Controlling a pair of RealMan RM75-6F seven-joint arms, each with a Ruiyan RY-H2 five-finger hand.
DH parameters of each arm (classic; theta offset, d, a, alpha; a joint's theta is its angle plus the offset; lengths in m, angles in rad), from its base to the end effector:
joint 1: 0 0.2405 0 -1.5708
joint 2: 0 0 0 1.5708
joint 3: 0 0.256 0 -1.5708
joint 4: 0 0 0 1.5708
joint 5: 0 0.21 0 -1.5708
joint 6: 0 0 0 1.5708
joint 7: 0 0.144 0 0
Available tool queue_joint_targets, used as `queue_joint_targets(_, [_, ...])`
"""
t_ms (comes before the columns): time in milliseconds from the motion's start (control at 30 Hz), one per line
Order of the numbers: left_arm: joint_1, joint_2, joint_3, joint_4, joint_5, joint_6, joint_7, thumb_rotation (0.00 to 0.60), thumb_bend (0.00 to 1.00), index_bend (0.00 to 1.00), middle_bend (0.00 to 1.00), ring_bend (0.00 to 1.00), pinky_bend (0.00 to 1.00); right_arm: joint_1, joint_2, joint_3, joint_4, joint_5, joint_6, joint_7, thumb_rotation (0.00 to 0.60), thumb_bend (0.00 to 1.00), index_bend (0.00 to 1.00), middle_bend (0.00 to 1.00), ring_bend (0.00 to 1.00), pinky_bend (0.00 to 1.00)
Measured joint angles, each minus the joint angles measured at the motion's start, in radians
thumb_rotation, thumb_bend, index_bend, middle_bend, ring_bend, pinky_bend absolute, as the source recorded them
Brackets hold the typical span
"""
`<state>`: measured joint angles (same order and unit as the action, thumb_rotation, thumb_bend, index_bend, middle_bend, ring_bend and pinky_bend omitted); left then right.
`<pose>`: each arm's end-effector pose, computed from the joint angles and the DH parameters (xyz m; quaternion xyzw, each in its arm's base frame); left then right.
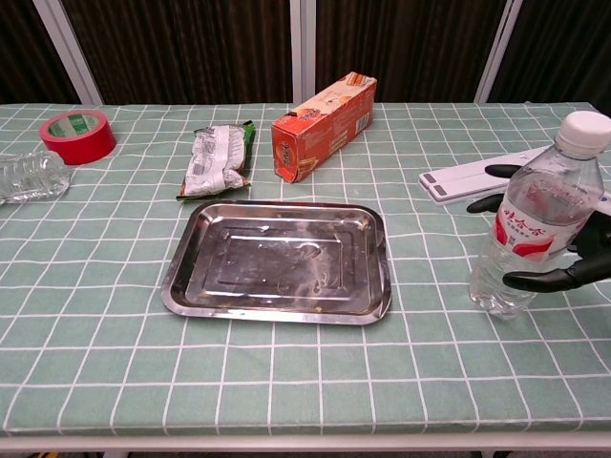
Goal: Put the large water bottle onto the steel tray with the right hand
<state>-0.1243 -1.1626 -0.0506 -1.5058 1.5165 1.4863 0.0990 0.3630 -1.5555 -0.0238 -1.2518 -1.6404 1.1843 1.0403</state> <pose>-0.3184 0.1953 0.1548 -0.6310 -0.3224 -0.3567 0.6088 -0.2671 -0.2373 -0.0114 0.4680 -0.6932 0.5237 0.1618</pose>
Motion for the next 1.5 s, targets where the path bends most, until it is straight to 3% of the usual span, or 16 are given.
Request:
queue_joint_targets(200, [-0.001, -0.003, 0.002, 0.011, -0.003, -0.005, -0.011, 0.600, 0.19, 0.18, 0.19, 0.10, 0.16, 0.002, -0.015, 0.015, -0.013, 0.051, -0.014, -0.039, 0.600, 0.08, 0.44, 0.41, 0.27, 0.36])
queue_joint_targets(333, [-0.001, -0.004, 0.003, 0.015, -0.005, -0.008, -0.016, 0.600, 0.19, 0.18, 0.19, 0.10, 0.16, 0.006, -0.018, 0.023, -0.019, 0.072, -0.026, -0.050, 0.600, 0.12, 0.52, 0.46, 0.30, 0.40])
queue_joint_targets(667, [-0.003, -0.004, 0.003, 0.013, -0.006, -0.009, -0.016, 0.600, 0.19, 0.18, 0.19, 0.10, 0.16, 0.017, 0.019, 0.044, -0.073, 0.095, -0.030, -0.040, 0.600, 0.15, 0.55, 0.48, 0.30, 0.41])
queue_joint_targets(1100, [0.001, 0.004, 0.007, -0.006, -0.012, -0.013, -0.011, 0.600, 0.19, 0.18, 0.19, 0.10, 0.16, 0.037, 0.162, 0.143, -0.215, 0.146, 0.027, -0.177, 0.600, 0.15, 0.55, 0.49, 0.31, 0.41])
queue_joint_targets(1500, [0.020, 0.013, 0.016, -0.006, -0.010, 0.008, -0.026, 0.600, 0.19, 0.18, 0.19, 0.10, 0.16, 0.191, -0.024, 0.242, -0.139, 0.213, -0.095, -0.332, 0.600, 0.15, 0.55, 0.49, 0.31, 0.42])
